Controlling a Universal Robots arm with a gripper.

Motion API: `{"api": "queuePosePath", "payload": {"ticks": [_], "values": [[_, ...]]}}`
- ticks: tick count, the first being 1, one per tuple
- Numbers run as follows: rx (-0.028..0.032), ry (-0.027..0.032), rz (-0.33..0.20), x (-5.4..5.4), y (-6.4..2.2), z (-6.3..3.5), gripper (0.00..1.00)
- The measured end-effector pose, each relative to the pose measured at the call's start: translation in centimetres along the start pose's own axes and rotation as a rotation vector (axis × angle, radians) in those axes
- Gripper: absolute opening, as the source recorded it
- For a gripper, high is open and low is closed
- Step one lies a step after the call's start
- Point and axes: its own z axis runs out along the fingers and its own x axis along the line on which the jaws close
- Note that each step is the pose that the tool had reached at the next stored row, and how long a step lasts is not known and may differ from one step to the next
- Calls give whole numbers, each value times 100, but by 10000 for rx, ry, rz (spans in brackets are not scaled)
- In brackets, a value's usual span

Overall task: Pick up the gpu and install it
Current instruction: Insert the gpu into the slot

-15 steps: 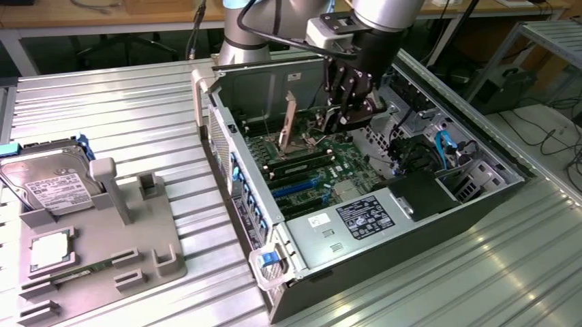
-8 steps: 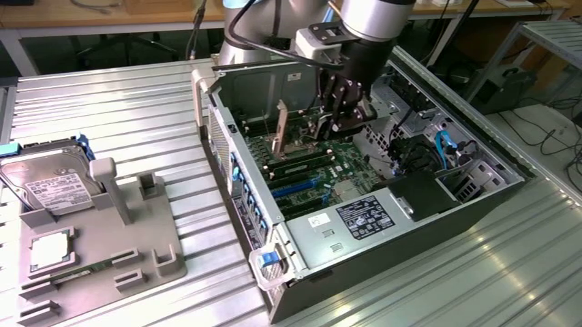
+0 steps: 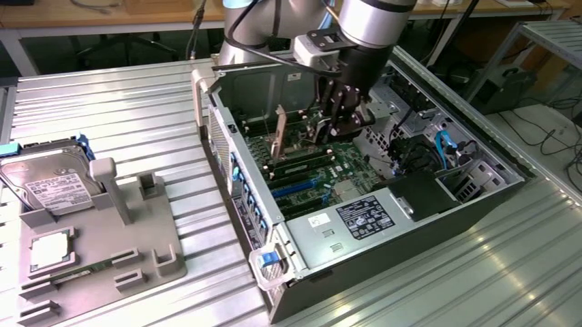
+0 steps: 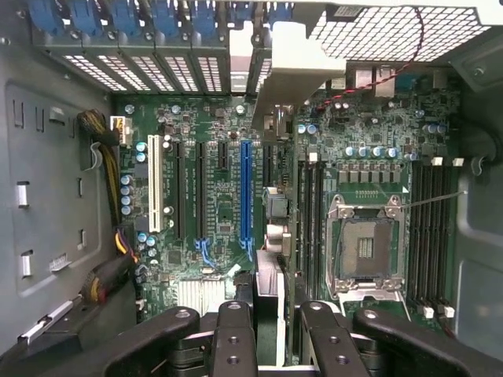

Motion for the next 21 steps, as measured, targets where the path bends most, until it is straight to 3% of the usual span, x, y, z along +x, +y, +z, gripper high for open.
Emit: {"api": "queuePosePath", "payload": {"ticks": [12,21], "values": [[0,0,-1,35,2,17,27],[1,-2,-1,35,62,31,27]]}}
